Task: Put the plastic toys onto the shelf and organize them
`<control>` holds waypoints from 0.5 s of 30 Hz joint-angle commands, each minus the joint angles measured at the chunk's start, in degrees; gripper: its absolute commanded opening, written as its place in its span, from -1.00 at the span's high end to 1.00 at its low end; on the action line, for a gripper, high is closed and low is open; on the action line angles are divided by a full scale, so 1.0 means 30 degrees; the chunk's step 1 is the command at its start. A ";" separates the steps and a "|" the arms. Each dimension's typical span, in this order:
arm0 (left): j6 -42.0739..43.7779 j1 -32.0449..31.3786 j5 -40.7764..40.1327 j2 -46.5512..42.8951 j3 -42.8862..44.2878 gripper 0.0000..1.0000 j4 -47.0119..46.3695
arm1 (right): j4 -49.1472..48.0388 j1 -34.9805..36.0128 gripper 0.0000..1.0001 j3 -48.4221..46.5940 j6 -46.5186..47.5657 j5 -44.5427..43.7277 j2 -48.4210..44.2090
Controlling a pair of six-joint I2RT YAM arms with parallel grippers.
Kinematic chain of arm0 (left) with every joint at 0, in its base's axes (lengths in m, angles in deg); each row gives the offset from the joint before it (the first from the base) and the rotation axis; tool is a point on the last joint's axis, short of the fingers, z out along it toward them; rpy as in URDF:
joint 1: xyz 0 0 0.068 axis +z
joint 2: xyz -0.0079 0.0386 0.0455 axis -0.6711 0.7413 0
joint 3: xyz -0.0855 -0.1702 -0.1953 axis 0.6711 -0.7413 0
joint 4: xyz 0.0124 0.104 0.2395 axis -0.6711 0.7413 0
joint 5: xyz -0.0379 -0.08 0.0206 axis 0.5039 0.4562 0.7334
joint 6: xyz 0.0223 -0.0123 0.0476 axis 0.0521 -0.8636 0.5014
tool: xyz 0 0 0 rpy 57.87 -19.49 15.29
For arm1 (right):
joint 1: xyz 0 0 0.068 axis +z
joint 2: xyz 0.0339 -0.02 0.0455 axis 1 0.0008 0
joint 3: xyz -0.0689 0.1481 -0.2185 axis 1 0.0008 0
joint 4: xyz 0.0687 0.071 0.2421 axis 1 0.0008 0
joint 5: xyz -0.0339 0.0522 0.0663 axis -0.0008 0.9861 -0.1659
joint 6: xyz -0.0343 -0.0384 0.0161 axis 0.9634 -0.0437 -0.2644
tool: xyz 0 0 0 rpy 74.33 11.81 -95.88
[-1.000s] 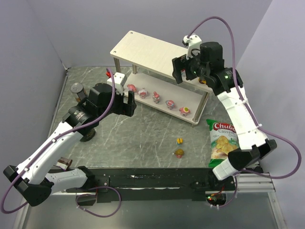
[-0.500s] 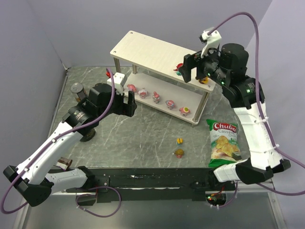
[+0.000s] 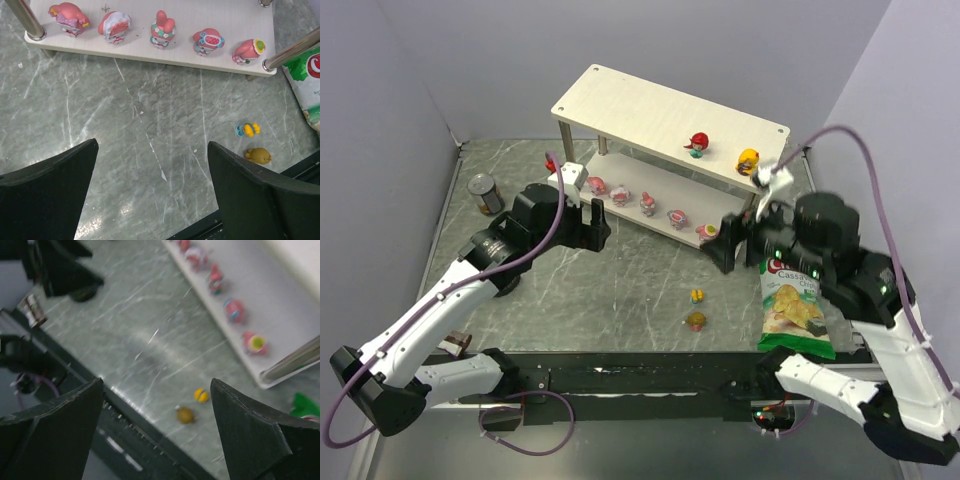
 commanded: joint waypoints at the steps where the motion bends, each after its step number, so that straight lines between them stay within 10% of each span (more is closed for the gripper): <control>1: -0.0791 0.0082 0.0425 -0.0581 -0.0461 -0.93 -0.1695 | 0.0036 0.1973 -0.83 0.3181 -0.3235 -0.1402 -0.1920; 15: -0.0997 0.0083 0.0483 -0.1049 -0.1399 -0.93 -0.1901 | -0.4970 0.6196 -0.41 1.4286 -0.5760 -0.2344 -0.1191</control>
